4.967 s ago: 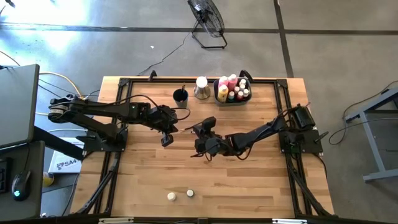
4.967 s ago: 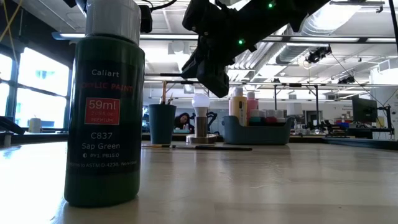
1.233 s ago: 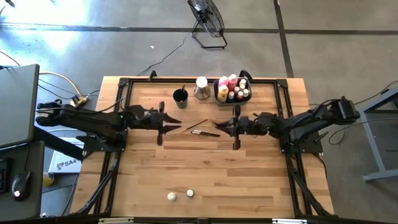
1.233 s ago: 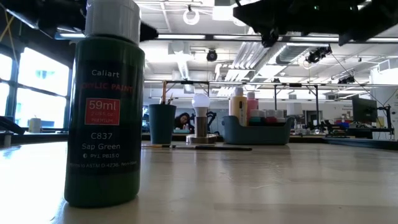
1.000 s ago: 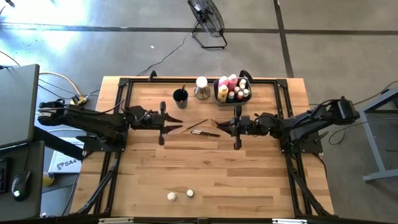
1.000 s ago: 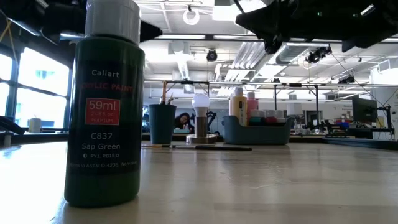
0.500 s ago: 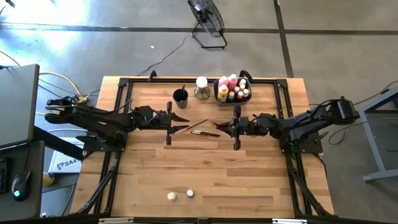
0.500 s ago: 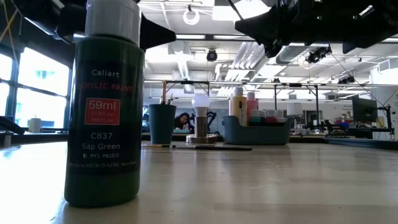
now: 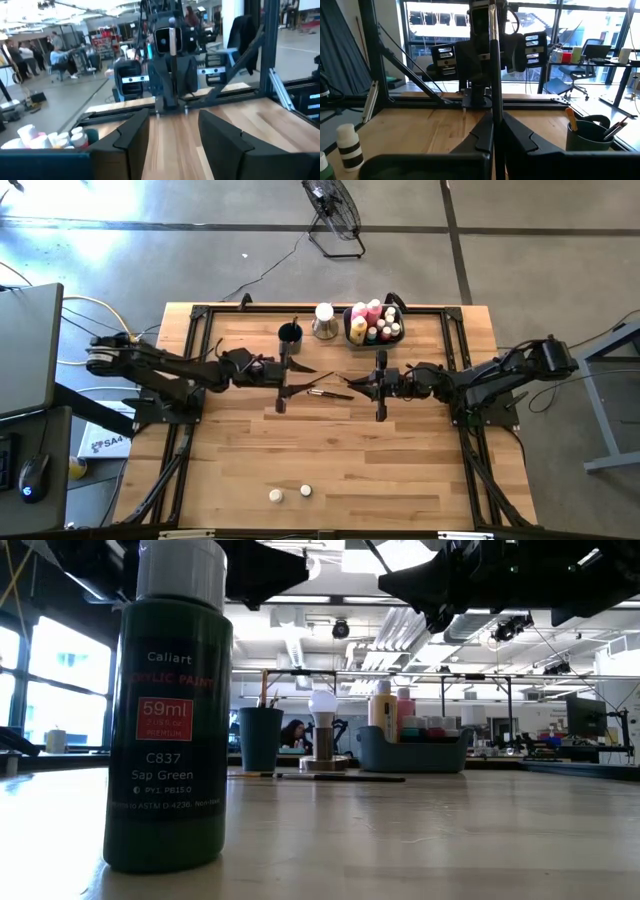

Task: Pick & Place Paint Supplies
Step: Put the silver paintbrush into the blue cup

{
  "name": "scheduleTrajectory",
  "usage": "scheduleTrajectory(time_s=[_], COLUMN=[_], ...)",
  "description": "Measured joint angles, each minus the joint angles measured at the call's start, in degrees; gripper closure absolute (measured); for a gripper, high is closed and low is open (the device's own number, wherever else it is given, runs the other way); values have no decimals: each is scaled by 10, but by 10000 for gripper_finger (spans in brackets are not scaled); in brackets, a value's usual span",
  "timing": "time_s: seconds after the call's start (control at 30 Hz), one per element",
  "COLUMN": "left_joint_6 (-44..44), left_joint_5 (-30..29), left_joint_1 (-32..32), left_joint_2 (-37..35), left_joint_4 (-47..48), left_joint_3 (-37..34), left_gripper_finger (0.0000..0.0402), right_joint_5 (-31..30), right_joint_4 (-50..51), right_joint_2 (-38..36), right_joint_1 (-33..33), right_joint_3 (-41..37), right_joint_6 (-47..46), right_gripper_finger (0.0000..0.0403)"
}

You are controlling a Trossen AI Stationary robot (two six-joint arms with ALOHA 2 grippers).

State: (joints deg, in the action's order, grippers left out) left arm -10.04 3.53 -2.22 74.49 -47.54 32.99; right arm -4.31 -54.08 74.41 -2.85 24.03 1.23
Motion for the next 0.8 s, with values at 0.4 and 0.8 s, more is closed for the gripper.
scheduleTrajectory(time_s=[0.4, 0.8], left_joint_6=[1, 1], left_joint_5=[1, 5], left_joint_1=[0, 0], left_joint_2=[129, 159], left_joint_4=[-8, -7], left_joint_3=[113, 160], left_gripper_finger=[234, 234], right_joint_5=[0, 0], right_joint_4=[3, 16], right_joint_2=[0, 0], right_joint_1=[0, 0], right_joint_3=[0, 0], right_joint_6=[-1, -2], right_gripper_finger=[388, 388])
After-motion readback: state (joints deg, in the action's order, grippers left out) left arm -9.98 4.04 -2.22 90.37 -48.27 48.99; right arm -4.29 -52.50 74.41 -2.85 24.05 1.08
